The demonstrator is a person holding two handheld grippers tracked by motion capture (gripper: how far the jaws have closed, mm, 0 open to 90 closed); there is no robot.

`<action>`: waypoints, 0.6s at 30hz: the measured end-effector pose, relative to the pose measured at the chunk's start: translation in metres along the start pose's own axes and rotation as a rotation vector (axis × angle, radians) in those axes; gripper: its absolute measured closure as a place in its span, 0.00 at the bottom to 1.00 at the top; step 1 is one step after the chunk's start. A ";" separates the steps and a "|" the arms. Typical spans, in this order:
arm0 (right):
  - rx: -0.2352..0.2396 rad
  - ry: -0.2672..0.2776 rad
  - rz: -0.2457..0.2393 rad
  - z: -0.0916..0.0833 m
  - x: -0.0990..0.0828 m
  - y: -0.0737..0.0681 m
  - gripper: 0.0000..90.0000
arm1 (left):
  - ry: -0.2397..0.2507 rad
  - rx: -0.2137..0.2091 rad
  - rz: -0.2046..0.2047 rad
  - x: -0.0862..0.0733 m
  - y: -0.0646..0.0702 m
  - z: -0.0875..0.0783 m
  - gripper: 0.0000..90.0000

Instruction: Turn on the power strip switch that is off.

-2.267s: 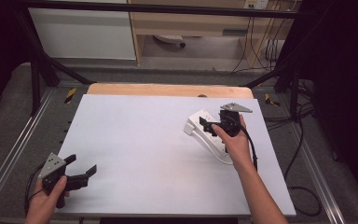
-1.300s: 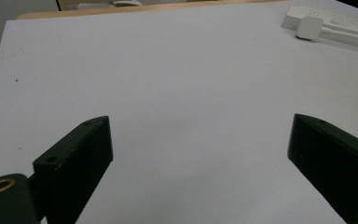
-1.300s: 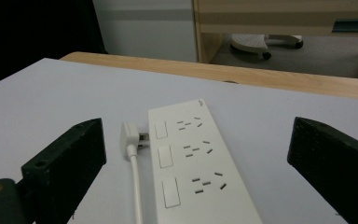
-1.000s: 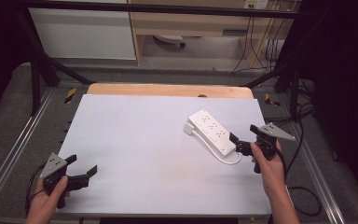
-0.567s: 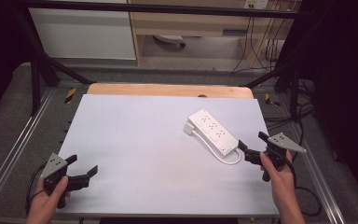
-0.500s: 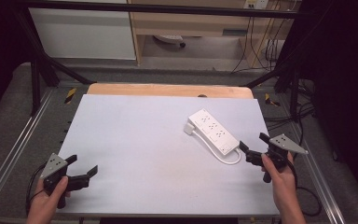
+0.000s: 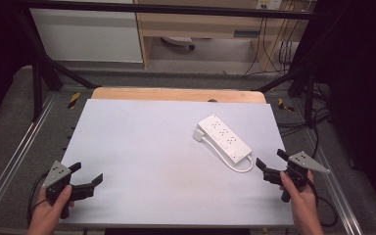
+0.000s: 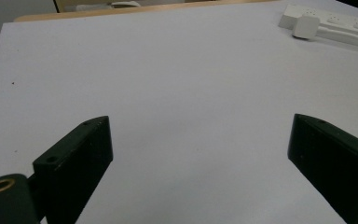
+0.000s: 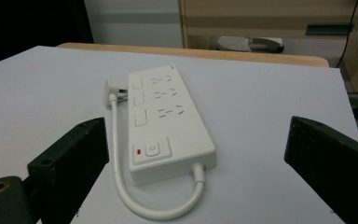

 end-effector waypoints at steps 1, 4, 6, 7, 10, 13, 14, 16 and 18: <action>-0.002 -0.004 -0.003 0.000 -0.002 0.000 0.07 | -0.001 0.000 0.000 0.000 0.000 0.000 0.07; 0.003 -0.011 0.000 0.001 -0.008 0.000 0.07 | 0.001 -0.001 -0.001 0.000 0.000 0.000 0.07; 0.008 -0.018 0.000 0.002 -0.011 -0.002 0.07 | 0.002 -0.001 -0.001 0.000 0.000 0.000 0.07; 0.010 -0.024 -0.002 0.003 -0.013 -0.003 0.07 | 0.001 -0.001 -0.002 0.000 0.000 0.000 0.07; 0.021 -0.034 -0.007 0.006 -0.018 -0.006 0.07 | 0.003 -0.002 -0.001 0.000 0.000 0.000 0.07; 0.030 -0.046 -0.015 0.008 -0.022 -0.009 0.07 | 0.004 -0.004 0.000 0.001 0.001 -0.001 0.07; 0.032 -0.052 -0.019 0.009 -0.024 -0.010 0.07 | 0.004 -0.003 -0.001 0.001 0.001 -0.001 0.07; 0.041 -0.062 -0.025 0.012 -0.026 -0.013 0.07 | 0.005 -0.003 -0.001 0.001 0.001 -0.001 0.07; 0.048 -0.076 -0.031 0.015 -0.029 -0.016 0.07 | 0.004 -0.005 0.000 0.001 0.001 0.000 0.07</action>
Point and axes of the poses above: each handheld gripper's, and its own axes: z roughly forward along the jaws, x roughly out of its top, y roughly to its right, the point moved 7 cm from there along z, roughly forward along the jaws, and after that the axes turned 10 degrees about -y, right-handed, at the moved point
